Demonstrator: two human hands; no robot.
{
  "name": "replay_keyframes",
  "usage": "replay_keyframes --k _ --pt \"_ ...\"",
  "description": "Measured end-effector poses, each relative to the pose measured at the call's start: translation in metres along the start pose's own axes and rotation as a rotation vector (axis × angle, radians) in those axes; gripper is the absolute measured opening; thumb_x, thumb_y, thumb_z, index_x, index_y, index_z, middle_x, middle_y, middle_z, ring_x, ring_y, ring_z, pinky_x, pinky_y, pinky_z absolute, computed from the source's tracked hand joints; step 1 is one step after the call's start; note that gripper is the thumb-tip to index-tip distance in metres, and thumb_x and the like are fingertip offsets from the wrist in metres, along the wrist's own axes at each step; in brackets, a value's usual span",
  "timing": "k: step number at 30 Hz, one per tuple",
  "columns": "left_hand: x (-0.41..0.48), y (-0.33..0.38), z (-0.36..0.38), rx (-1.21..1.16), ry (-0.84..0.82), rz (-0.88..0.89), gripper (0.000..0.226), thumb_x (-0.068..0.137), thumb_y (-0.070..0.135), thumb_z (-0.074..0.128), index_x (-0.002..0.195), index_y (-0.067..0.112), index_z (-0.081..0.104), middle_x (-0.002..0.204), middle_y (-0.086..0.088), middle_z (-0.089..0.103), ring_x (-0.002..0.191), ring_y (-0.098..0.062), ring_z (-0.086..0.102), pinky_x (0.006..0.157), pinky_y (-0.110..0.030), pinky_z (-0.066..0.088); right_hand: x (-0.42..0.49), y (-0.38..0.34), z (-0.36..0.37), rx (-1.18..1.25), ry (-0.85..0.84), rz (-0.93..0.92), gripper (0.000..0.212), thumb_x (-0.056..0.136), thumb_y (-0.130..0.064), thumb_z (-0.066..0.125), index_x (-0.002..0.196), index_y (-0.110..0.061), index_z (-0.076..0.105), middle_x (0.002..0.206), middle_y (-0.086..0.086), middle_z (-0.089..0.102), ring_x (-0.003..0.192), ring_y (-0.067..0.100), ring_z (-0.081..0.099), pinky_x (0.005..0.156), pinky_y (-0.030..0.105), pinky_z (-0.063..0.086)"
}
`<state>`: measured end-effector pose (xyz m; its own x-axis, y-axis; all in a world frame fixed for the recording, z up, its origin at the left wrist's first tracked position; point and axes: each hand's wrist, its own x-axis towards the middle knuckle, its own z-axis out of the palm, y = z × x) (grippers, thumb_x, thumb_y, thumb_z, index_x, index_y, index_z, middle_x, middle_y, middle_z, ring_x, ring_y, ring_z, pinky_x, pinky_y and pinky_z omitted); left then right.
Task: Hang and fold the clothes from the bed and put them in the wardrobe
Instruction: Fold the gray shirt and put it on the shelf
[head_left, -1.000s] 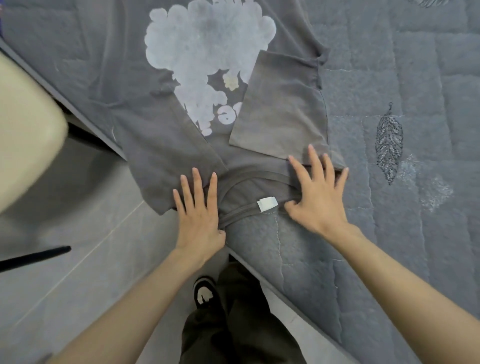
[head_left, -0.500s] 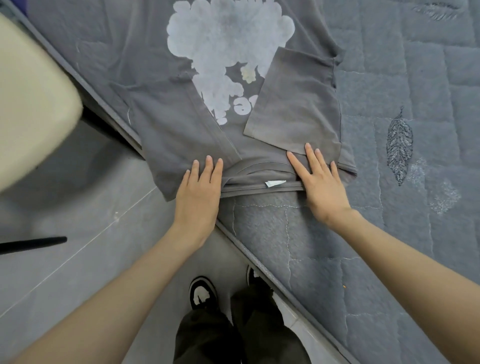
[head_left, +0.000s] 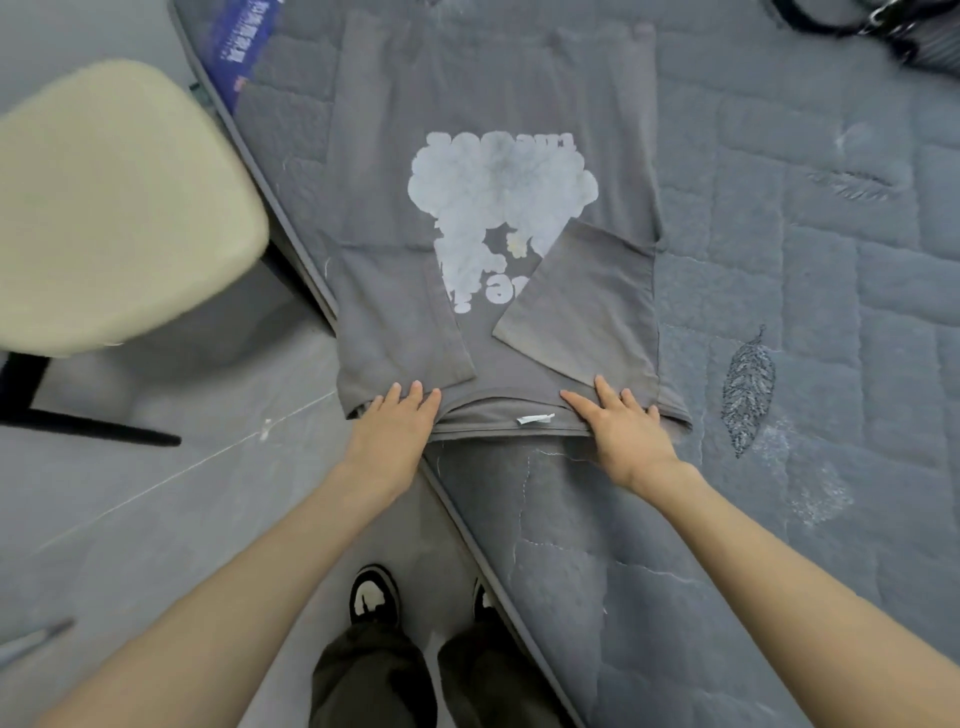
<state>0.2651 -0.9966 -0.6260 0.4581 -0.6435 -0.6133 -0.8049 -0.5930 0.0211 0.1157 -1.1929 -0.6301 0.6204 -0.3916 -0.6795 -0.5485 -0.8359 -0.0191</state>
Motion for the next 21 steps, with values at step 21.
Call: replay_keyframes --k 21 --pt "-0.002 -0.009 -0.094 -0.022 0.049 -0.098 0.028 0.085 -0.004 0.046 0.108 0.012 0.046 0.117 -0.010 0.055 0.108 -0.031 0.055 0.072 -0.034 0.036 -0.010 0.013 -0.086 -0.097 0.054 0.072 0.038 0.094 -0.008 0.046 0.130 -0.019 0.052 0.131 0.009 0.053 0.121 0.029 0.053 0.095 0.035 0.040"
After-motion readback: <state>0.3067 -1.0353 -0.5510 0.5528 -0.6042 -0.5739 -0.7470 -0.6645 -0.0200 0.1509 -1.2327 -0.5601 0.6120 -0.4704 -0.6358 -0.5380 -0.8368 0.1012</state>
